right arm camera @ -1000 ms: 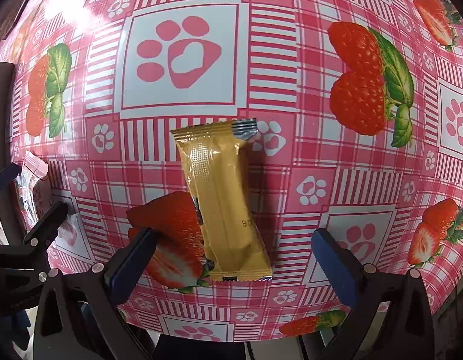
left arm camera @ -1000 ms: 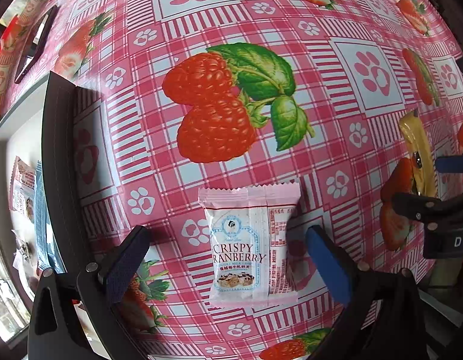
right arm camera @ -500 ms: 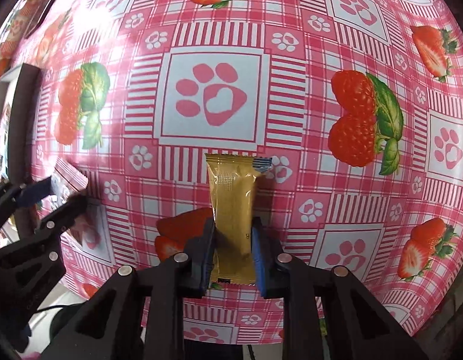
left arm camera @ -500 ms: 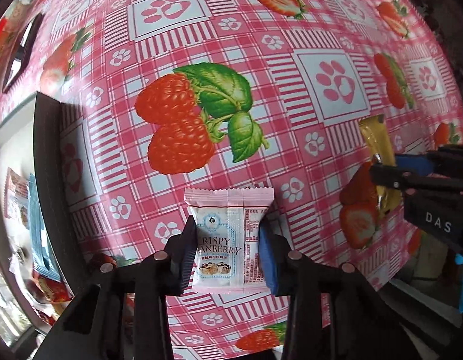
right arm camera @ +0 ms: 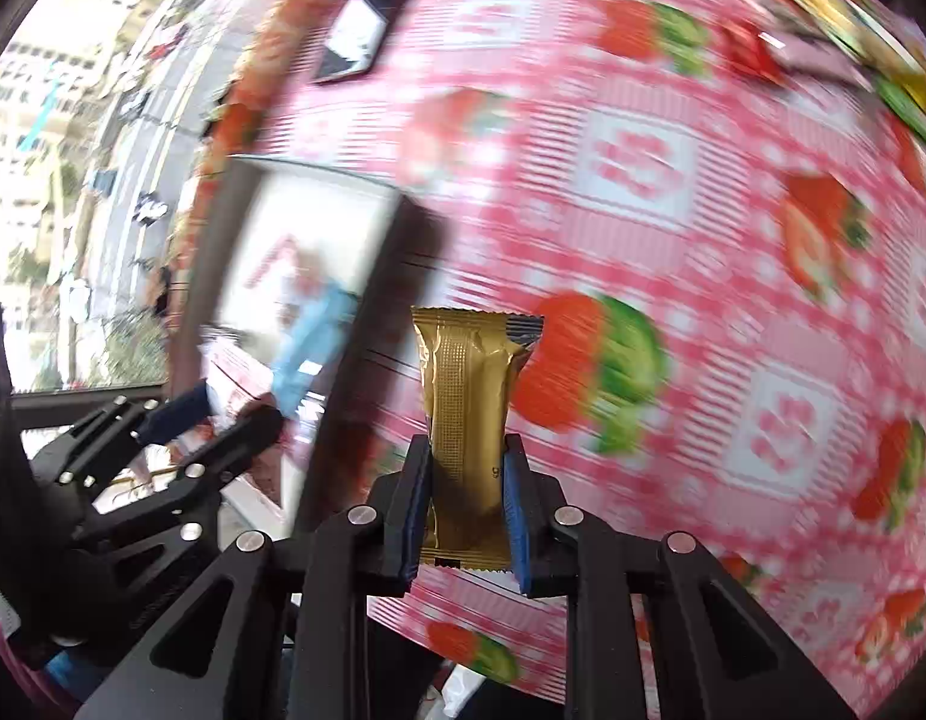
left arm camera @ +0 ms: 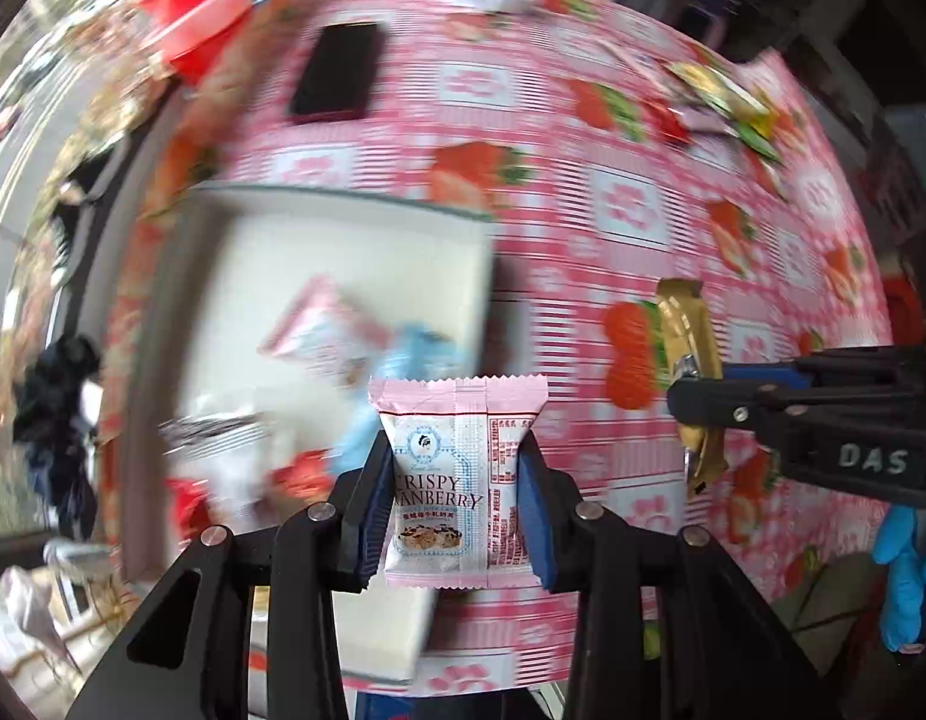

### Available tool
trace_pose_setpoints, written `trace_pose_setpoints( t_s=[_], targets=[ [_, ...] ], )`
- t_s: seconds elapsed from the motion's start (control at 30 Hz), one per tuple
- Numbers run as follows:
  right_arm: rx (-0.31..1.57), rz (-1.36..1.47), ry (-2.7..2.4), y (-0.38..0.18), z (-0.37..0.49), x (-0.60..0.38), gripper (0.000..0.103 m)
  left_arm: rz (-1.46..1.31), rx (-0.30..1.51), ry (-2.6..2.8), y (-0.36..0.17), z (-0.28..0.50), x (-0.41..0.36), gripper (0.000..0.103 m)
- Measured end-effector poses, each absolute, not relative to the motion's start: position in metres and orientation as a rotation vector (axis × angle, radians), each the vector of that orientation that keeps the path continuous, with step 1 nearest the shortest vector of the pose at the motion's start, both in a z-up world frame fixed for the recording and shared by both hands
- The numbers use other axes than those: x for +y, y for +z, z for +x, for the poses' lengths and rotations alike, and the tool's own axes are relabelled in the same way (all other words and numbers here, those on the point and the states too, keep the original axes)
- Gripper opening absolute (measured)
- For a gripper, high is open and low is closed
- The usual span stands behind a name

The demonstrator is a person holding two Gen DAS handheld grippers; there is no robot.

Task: Organize snacks
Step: 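Place the gold bar and cranberry packet into the white tray, opening both tools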

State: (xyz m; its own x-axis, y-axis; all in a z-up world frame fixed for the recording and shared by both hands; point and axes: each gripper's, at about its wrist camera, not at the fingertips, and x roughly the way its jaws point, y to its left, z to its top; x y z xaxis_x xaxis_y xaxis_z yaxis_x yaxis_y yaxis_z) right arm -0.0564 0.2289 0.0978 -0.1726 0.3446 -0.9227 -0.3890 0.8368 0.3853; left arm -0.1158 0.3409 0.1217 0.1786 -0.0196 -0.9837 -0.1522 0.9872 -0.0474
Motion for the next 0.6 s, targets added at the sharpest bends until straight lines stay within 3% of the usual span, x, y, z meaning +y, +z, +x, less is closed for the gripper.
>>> trace_pose_setpoints(
  t_s=[0.17, 0.23, 0.27, 0.3, 0.37, 0.4, 0.6],
  targets=[
    [1.615, -0.075, 0.752, 0.099, -0.056, 0.307, 0.024, -0.184, 1.430, 0.232, 0.110, -0.133, 0.393, 0.042],
    [1.632, -0.082, 0.764, 0.093, -0.060, 0.325, 0.025, -0.175, 1.433, 0.252, 0.110, -0.141, 0.403, 0.048],
    [1.647, -0.082, 0.763, 0.089, -0.059, 0.331, 0.027, -0.165, 1.430, 0.256, 0.108, -0.143, 0.403, 0.059],
    [1.658, -0.082, 0.755, 0.084, -0.062, 0.331, 0.034, -0.156, 1.428, 0.258, 0.108, -0.145, 0.404, 0.072],
    [1.660, -0.081, 0.713, 0.082, -0.066, 0.325, 0.092, -0.148, 1.420, 0.255, 0.108, -0.146, 0.401, 0.077],
    [1.638, -0.086, 0.691, 0.083, -0.065, 0.317, 0.097, -0.151, 1.422, 0.247, 0.107, -0.145, 0.398, 0.077],
    [1.625, -0.128, 0.506, 0.073, -0.049, 0.238, 0.097, -0.124, 1.420, 0.134, 0.104, -0.122, 0.351, 0.079]
  ],
)
